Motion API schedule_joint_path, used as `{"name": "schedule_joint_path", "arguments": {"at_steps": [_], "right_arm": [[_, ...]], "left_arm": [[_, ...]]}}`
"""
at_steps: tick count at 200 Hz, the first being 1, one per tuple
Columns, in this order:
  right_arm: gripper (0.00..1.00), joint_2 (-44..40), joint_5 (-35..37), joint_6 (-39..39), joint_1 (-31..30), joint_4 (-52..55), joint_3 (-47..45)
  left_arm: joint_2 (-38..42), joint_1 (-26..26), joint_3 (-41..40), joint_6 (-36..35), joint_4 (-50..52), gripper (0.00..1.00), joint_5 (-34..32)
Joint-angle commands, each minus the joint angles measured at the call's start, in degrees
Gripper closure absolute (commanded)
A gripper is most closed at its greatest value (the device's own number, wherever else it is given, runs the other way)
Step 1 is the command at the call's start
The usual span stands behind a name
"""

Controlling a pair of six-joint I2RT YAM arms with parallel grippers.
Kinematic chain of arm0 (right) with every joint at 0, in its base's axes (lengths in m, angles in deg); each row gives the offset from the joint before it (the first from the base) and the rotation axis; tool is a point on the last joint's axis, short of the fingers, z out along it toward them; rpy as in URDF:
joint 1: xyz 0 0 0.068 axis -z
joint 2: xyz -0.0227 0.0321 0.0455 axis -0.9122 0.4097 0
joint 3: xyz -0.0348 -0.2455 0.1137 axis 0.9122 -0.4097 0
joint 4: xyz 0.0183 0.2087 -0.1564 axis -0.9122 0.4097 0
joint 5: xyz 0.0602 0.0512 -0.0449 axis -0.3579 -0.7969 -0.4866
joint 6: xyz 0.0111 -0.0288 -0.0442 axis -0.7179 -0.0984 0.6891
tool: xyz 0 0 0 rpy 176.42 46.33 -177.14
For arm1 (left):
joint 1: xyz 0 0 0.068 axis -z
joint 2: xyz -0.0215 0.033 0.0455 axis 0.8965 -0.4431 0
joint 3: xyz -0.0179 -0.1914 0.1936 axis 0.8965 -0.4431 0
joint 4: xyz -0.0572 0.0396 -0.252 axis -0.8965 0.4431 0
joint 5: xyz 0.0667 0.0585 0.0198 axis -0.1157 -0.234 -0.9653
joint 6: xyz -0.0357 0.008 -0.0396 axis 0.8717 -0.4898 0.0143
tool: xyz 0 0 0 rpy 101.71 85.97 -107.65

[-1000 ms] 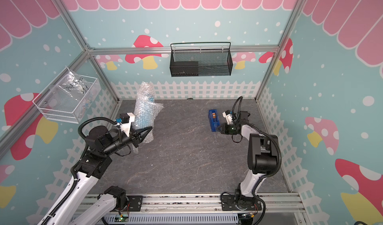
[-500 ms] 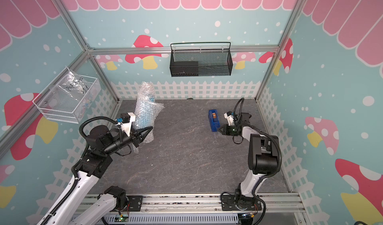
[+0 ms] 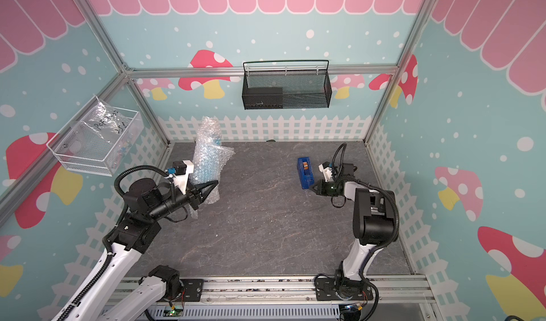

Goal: Wrap wine bottles in bubble wrap
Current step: Tear off the tape using the Tape Cutter.

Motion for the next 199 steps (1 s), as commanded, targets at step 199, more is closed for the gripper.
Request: {"name": "schedule_joint_path", "arguments": {"at_steps": [199], "right_arm": [[1.0,-30.24,-4.03,9.08,-16.11,23.41,12.89]], "left_arm": [[-4.17,0.73,10.38,-6.34,6.56,1.0,-4.36]]}}
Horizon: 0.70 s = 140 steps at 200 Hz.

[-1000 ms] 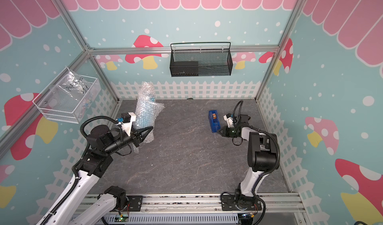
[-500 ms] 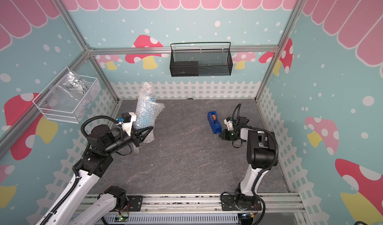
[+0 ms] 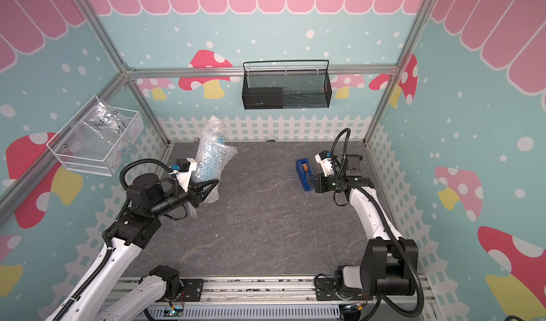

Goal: Wrap wine bottles in bubble wrap
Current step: Tear off the tape using the Tape Cutter, then stick the tape on the bubble wrap.

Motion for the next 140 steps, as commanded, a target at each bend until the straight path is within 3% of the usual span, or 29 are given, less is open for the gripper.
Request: {"name": "schedule_joint_path", "arguments": {"at_steps": [1,31,55,95,140], "right_arm": [[1.0,-3.66,-5.28,2.27,-7.96,1.72,6.86],[1.0,-3.05,-8.4,3.2,-22.71,-2.22,17.27],[1.0,0.11,-10.37,6.3,-29.65,-2.1,23.01],[1.0,4.39,-11.21,9.77,-35.1,-0.98,26.76],[1.0,6.77,-10.91,9.81,-36.52,-1.97,27.88]], "left_arm": [[-0.41,0.73,5.57,-3.48,-0.85,1.0,-1.7],[-1.65,3.85,7.9,-5.89,1.58,1.0,-4.32],[-1.83,6.58,9.55,-7.93,4.05,1.0,-5.44],[-1.09,8.44,10.01,-7.3,3.96,1.0,-5.36],[-0.86,8.88,10.53,-7.26,3.85,1.0,-4.71]]}}
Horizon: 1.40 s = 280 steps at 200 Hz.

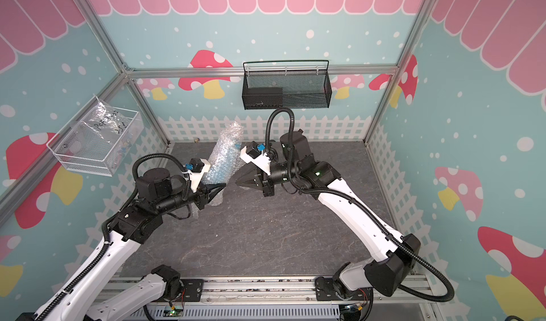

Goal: Wrap wine bottles in bubble wrap
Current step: Stick the tape on the bubble wrap.

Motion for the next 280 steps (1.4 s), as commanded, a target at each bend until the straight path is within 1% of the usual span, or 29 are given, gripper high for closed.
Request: {"name": "schedule_joint_path", "arguments": {"at_steps": [1,40,42,46,72,104,135,214,228,242,254,270,280], "right_arm": [[1.0,0.58,-1.05,2.2,-0.48,0.0,1.95],[1.0,2.6,0.27,0.95,-0.53,-1.18,2.33],[1.0,2.66,0.4,0.85,-0.51,-1.26,2.36],[1.0,2.9,0.54,0.64,-0.48,-1.46,2.45],[1.0,3.95,0.91,0.19,-0.49,-1.87,3.0],[1.0,5.21,1.01,-0.18,-0.49,-1.67,3.35],[1.0,5.33,2.81,-0.48,-0.54,-1.43,3.33],[1.0,6.39,2.51,-3.1,-0.53,-3.74,4.15],[0.97,6.48,2.39,-3.81,-0.49,-4.52,4.04],[0.91,6.59,2.14,-4.57,-0.54,-5.39,3.95],[0.88,6.56,2.24,-5.11,-0.57,-5.95,3.78],[0.82,6.42,2.82,-5.6,-0.61,-6.28,3.6],[0.8,6.37,3.03,-5.75,-0.57,-6.33,3.6]], "left_arm": [[1.92,0.4,4.11,-1.26,-5.08,1.0,0.81],[1.98,0.4,3.86,-0.69,-6.01,1.0,2.01],[2.02,1.52,3.76,-0.65,-6.06,1.0,2.02],[2.07,1.99,3.67,-0.7,-6.2,1.0,1.95],[2.25,2.57,3.32,-0.54,-6.6,1.0,2.17],[2.75,2.85,2.89,-0.35,-7.21,1.0,2.39],[3.6,2.9,2.54,-0.45,-7.3,1.0,2.25],[4.53,3.12,1.49,-0.28,-7.83,1.0,2.61],[4.7,3.12,1.31,-0.35,-8.01,1.0,2.67],[4.83,3.12,1.2,-0.44,-8.04,1.0,2.7],[4.95,3.12,1.04,-0.37,-8.18,1.0,2.75],[5.11,3.12,0.85,-0.51,-8.21,1.0,2.68],[5.19,3.12,0.77,-0.53,-8.29,1.0,2.73]]}}
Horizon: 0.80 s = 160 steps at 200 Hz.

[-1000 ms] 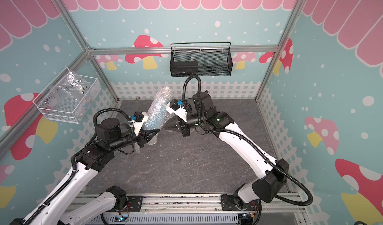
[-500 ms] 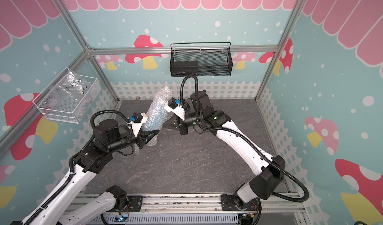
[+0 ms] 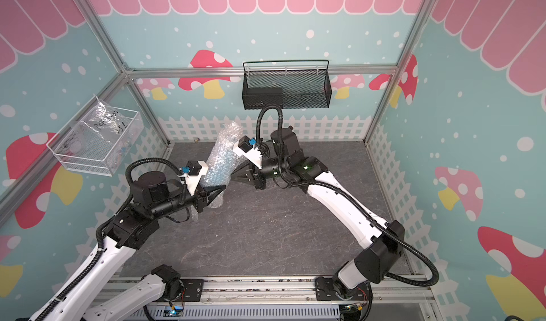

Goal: Wrap wine bottles in bubble wrap
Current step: Stick the tape on the bubble wrap.

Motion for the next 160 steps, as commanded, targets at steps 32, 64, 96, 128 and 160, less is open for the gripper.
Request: {"name": "schedule_joint_path", "arguments": {"at_steps": [32,64,96,128,160], "right_arm": [[0.74,0.88,1.68,-2.54,-0.28,-2.07,0.54],[0.68,1.09,3.02,-3.77,-0.33,-2.57,0.54],[0.64,1.83,3.43,-5.58,-0.81,-3.83,0.49],[0.6,2.38,2.47,-6.43,-1.76,-4.89,0.45],[0.52,2.29,2.02,-6.19,-2.7,-5.1,0.4]], "left_arm": [[2.5,0.61,0.29,-1.55,-8.14,1.0,2.88],[2.49,0.61,0.29,-1.47,-8.24,1.0,3.32],[2.59,0.61,-0.04,-1.13,-8.5,1.0,3.94],[3.03,0.65,-0.67,-1.04,-8.89,1.0,3.55],[3.29,0.61,-1.03,-1.31,-9.11,1.0,3.16]]}}
